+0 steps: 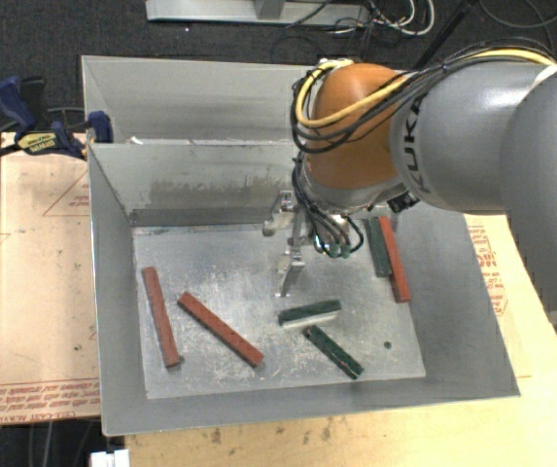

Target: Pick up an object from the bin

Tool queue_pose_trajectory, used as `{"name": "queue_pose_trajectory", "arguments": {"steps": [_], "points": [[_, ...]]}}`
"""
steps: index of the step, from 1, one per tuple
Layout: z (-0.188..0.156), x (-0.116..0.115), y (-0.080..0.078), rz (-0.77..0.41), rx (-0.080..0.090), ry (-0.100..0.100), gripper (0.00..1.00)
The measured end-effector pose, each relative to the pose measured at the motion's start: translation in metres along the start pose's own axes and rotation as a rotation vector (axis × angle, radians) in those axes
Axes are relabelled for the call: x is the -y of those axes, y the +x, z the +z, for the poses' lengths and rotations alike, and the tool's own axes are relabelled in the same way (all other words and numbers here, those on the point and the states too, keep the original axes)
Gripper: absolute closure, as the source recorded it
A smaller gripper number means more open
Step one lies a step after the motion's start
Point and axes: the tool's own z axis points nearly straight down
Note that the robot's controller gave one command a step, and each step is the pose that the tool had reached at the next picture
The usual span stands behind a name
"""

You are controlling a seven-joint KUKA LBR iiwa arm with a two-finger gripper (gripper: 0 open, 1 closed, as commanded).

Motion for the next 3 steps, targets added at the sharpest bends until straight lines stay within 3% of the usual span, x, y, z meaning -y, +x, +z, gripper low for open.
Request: {"name": "queue_pose_trajectory", "arguments": {"steps": [1,2,3], "points": [[-0.005,0.0,-0.002,0.001,0.007,0.0,0.0],[0.005,0.011,0.011,-0.068,0.011,-0.001,0.0],[0.061,0.02,0.035,-0.263,0.026,0.0,1.0]]}}
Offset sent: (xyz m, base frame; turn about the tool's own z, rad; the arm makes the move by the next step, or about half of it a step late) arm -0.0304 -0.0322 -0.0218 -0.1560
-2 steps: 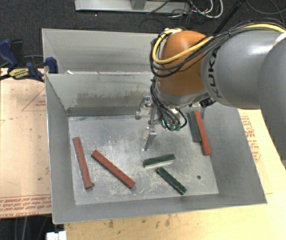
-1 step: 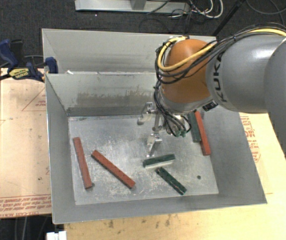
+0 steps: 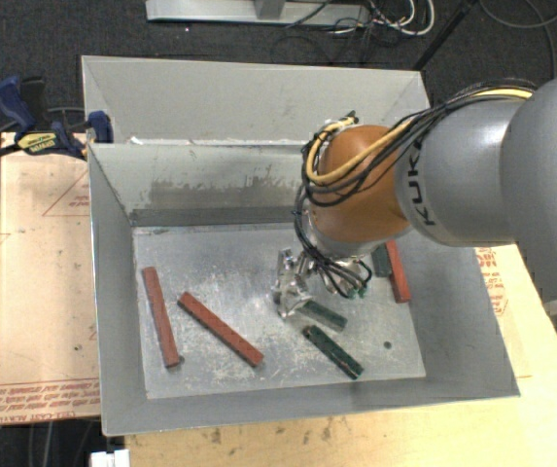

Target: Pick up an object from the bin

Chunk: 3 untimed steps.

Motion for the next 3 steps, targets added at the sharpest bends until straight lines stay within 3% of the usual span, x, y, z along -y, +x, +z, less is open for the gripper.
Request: {"name": "queue_pose_trajectory", "arguments": {"steps": [1,2,3], "points": [[0.003,0.0,0.003,0.0,-0.009,0.0,0.0],[0.003,0.0,0.003,0.0,-0.008,-0.001,0.0],[0.0,0.056,0.034,0.011,-0.001,-0.001,1.0]]}}
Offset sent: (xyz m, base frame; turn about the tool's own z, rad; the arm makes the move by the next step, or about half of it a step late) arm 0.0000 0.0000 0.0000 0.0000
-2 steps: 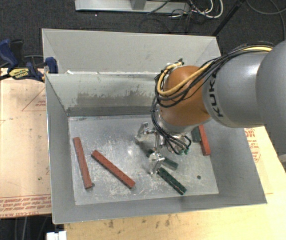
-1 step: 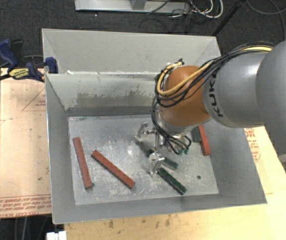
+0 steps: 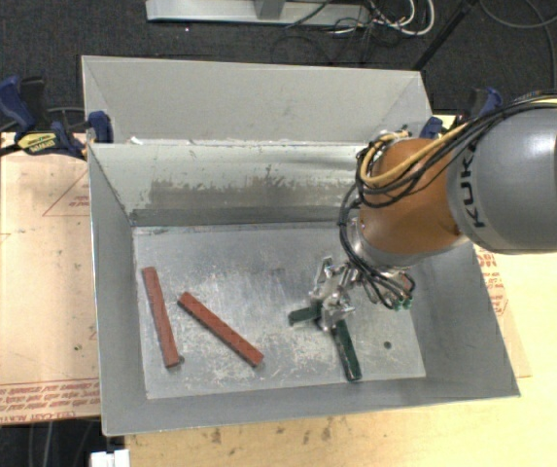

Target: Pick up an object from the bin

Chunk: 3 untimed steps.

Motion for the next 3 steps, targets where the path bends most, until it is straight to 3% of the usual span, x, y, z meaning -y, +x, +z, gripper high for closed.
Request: {"name": "queue_pose_trajectory", "arguments": {"steps": [1,2,3], "points": [[0.0,0.0,0.0,0.0,0.0,0.0,1.0],[-0.115,0.009,-0.008,-0.027,-0.015,-0.001,1.0],[-0.115,0.009,-0.008,-0.027,-0.015,-0.001,1.0]]}}
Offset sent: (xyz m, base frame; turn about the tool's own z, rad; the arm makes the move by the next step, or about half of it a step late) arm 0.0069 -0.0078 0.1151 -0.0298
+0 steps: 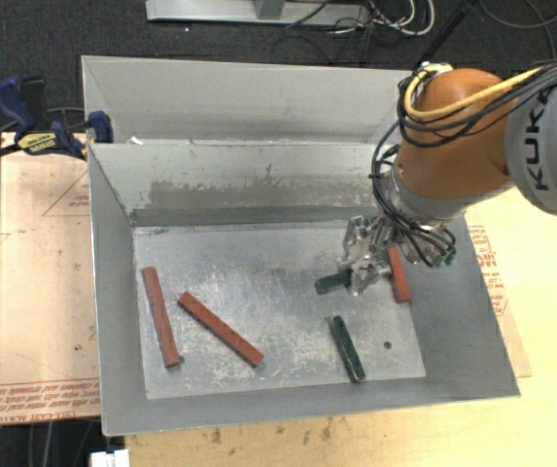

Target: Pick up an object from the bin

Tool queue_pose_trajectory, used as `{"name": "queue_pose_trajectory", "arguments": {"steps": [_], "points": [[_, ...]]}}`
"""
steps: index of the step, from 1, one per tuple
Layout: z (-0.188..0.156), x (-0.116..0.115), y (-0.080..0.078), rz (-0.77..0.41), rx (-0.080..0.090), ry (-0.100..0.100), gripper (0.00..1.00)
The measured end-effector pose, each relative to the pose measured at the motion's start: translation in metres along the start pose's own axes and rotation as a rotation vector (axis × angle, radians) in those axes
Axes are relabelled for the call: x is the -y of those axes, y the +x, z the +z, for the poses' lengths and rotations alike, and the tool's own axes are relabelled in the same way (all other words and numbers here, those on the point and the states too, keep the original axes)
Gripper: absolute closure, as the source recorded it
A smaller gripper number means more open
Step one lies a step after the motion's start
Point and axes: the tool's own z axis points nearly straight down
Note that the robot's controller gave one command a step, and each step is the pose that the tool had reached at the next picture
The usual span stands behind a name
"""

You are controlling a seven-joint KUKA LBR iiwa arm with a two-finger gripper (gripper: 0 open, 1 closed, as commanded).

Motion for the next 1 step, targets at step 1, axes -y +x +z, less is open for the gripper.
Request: {"name": "queue_pose_trajectory", "arguments": {"steps": [1], "points": [[-0.092,0.0399,0.001,-0.445,0.001,0.0,1.0]]}}
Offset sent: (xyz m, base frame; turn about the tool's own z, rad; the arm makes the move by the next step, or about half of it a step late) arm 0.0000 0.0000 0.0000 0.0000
